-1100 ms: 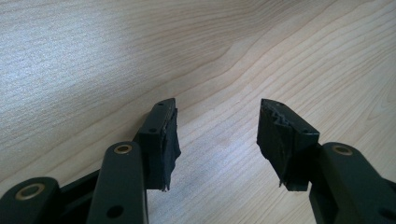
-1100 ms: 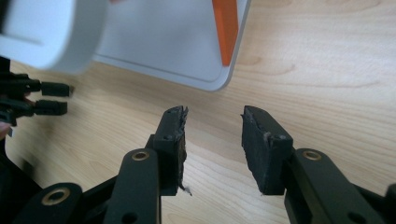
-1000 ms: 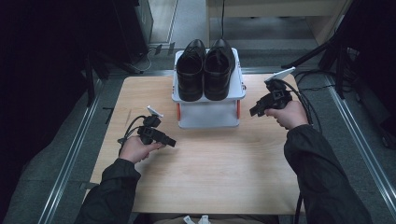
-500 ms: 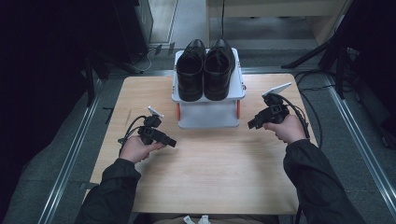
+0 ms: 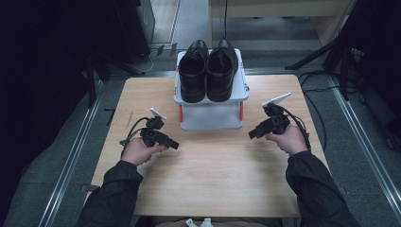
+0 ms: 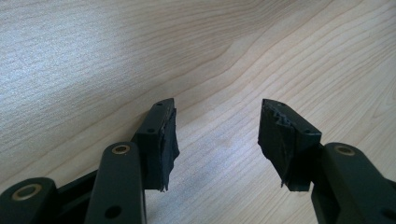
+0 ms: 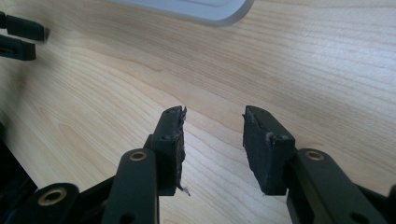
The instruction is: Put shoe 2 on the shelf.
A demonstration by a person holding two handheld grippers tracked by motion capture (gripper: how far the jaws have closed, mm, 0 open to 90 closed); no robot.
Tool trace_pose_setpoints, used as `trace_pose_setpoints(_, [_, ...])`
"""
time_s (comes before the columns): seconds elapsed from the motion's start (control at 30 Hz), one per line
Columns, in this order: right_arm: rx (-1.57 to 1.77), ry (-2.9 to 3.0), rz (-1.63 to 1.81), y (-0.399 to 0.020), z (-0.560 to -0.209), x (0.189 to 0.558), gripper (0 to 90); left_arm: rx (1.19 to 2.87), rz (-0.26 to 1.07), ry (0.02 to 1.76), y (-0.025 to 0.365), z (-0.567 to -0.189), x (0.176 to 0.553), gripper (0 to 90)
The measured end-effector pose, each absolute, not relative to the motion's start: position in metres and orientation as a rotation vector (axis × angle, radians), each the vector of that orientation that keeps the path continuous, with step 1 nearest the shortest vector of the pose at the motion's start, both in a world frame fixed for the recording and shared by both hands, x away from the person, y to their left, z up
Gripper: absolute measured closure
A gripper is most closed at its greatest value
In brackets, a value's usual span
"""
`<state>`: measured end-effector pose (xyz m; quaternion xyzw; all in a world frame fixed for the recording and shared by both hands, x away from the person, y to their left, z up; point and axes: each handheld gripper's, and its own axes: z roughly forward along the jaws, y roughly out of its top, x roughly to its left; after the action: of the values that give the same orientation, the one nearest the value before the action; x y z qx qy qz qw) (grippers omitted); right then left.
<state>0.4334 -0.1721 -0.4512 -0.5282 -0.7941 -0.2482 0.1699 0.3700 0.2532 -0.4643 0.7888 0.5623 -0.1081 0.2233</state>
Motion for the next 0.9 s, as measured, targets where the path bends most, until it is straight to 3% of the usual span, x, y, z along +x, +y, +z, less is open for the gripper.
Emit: trace_pose_setpoints(0.9, [-1.426,-2.264,-0.765,-0.168,-0.464,0.421,56.6,2.192,-0.280,1.542,0.249,-0.466,0.369,44.4])
